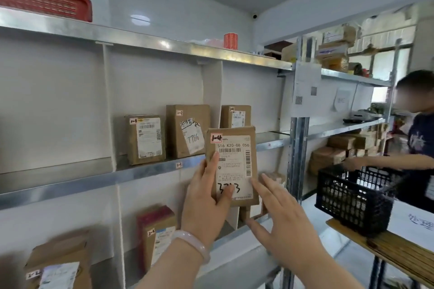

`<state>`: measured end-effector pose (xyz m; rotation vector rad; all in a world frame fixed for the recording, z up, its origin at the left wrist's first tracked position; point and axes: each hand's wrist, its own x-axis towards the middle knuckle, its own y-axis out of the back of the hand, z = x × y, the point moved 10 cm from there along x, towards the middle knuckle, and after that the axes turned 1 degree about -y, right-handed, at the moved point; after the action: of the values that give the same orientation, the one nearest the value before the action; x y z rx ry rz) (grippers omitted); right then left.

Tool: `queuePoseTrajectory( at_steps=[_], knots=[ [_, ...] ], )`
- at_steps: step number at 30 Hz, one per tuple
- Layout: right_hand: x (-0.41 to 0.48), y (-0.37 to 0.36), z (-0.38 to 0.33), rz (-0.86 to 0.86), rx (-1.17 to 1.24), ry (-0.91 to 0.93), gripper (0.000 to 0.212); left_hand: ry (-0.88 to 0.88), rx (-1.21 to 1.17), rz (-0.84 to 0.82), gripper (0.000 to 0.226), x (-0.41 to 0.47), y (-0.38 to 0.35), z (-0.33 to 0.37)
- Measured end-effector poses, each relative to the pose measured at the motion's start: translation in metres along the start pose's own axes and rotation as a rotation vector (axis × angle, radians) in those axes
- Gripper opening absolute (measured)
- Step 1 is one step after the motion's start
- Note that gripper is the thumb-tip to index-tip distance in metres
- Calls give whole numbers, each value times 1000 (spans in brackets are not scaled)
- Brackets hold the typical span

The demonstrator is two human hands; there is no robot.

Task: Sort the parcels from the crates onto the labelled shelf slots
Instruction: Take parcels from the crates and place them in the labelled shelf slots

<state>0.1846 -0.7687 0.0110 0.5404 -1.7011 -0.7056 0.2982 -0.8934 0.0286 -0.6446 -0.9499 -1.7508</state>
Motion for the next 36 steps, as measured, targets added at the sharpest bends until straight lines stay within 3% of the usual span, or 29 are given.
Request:
queuePoseTrajectory(
  at_steps=[11,25,36],
  knots=[
    [46,-33,100,0,-121,-153,74,-74,-47,-111,87,69,-107,-50],
    [154,-82,284,11,-36,-92,76,-46,-26,-9,89,180,-267,-95],
    [248,-120,405,-59,21,36,71,5,196,34,85,287,-369,-138]
  ],
)
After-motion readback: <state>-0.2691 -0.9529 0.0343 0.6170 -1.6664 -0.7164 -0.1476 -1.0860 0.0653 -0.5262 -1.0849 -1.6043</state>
